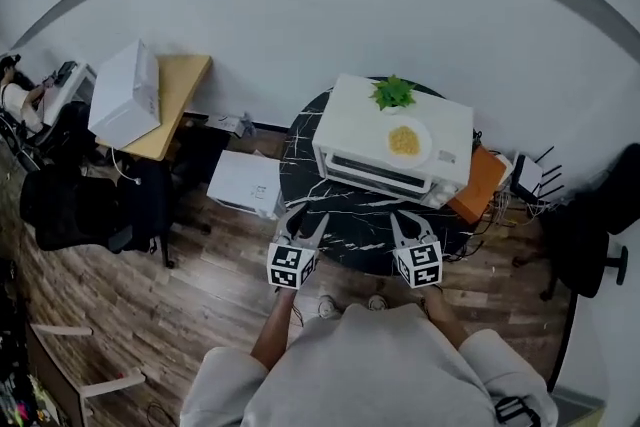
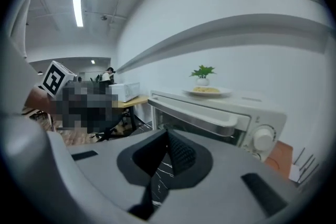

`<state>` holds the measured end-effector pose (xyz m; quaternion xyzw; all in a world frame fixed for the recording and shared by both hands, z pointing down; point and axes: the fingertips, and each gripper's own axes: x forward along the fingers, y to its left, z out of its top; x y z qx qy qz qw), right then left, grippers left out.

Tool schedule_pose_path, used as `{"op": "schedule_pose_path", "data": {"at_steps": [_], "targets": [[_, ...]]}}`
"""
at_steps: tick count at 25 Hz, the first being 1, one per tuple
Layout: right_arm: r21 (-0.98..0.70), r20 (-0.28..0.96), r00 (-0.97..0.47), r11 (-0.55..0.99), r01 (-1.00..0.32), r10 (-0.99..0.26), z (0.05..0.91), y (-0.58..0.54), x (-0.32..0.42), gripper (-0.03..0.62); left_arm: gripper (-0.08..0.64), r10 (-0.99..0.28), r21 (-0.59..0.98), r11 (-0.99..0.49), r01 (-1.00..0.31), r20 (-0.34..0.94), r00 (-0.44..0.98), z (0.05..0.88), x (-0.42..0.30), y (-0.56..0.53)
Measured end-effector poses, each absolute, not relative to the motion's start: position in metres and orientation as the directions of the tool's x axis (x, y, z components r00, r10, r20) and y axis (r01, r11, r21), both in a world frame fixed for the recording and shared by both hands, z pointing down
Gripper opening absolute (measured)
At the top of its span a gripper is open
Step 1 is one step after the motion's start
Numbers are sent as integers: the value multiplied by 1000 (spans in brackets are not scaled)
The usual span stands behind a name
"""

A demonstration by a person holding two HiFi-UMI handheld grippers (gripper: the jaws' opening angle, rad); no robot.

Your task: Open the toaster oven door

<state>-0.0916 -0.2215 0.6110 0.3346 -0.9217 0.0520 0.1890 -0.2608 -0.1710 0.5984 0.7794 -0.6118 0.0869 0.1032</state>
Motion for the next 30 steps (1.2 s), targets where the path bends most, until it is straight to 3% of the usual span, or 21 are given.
{"op": "schedule_pose_path", "data": {"at_steps": [7, 17, 24, 30], "targets": [[31, 378, -619, 677, -735, -689, 610, -219, -30, 13, 201, -900, 65, -340, -938, 265, 345, 601, -213, -192], [18, 387, -564, 617, -787, -730, 616, -206, 20, 13, 201, -886, 94, -376, -922, 256, 387, 599, -172, -200], [22, 380, -578, 632, -775, -722, 614, -206, 15, 13, 201, -882, 323, -332, -886, 228, 413, 602, -176, -200], [19, 374, -581, 633, -774, -723, 613, -210, 11, 14, 201, -888, 645, -303, -702, 75, 453, 597, -183, -202]]}}
